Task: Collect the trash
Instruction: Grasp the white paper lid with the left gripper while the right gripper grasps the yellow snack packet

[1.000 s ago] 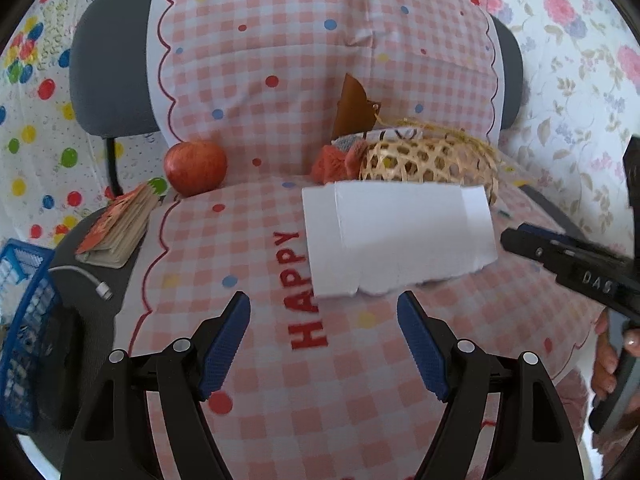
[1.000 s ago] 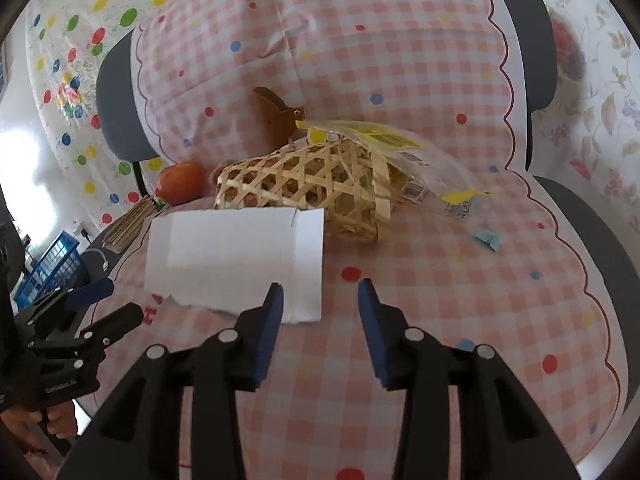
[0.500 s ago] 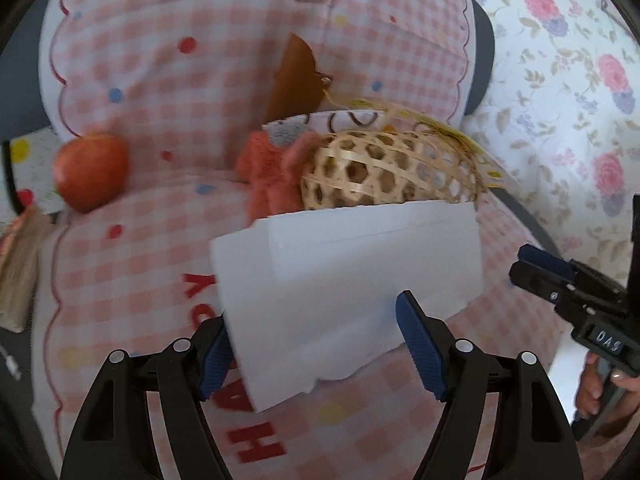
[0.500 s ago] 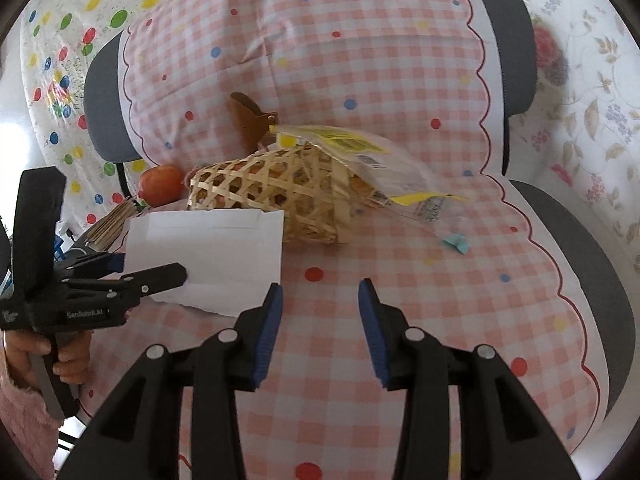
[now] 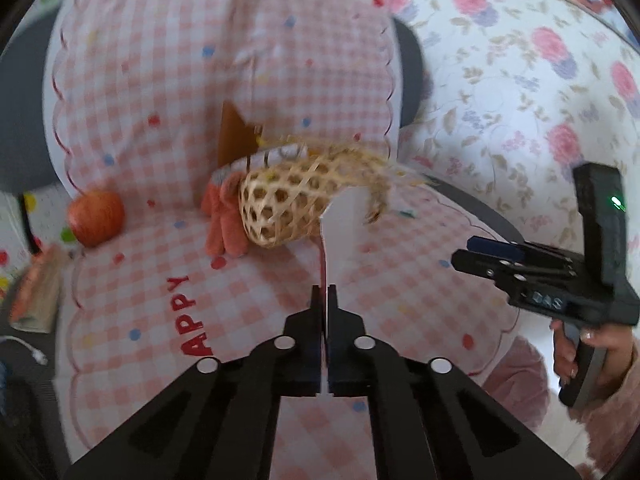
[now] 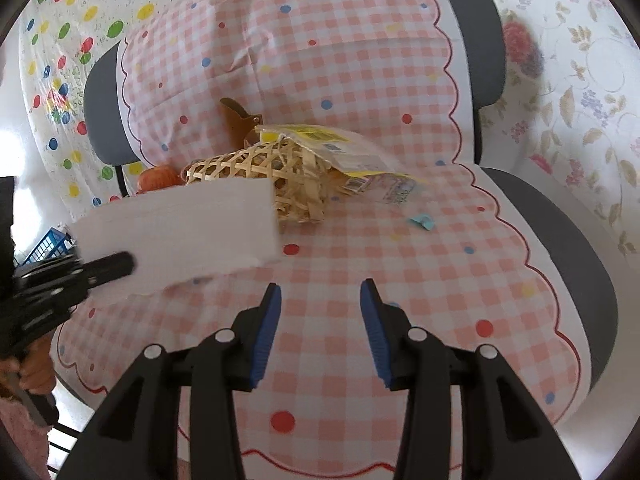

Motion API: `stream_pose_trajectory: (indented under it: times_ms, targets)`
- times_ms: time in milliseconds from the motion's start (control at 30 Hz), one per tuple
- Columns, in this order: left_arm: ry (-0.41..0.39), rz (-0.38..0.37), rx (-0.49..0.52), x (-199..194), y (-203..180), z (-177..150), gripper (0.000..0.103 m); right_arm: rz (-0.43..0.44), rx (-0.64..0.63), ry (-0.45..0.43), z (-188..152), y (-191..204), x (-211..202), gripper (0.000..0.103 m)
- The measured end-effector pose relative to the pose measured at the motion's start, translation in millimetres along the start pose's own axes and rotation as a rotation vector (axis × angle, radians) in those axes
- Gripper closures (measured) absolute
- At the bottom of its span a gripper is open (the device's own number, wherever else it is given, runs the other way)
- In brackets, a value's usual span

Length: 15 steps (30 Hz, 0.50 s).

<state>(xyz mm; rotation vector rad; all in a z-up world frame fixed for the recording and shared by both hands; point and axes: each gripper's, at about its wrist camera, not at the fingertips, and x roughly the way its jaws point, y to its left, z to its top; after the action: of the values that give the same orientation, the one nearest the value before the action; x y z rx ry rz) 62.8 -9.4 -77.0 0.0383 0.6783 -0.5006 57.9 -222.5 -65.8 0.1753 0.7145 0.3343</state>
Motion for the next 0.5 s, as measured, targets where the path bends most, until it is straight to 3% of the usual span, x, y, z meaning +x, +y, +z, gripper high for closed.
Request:
stream_pose_trajectory:
  times_ms: [100,267,500]
  targets:
    - [-0.079,0.066,0.035,-25,-11,0,0.103,-0.01,-0.001,-0.015,-2,-6,-7,0.059]
    - [-0.176,0.15,0.007,-52,-10,11,0.103,-0.044,-0.001,-0.045,4,-17,-9,0.055]
    - [-0.223,0.205,-0.094,-57,10,27,0.103,-0.121,-0.104,-0.071,32,-15,13,0.053]
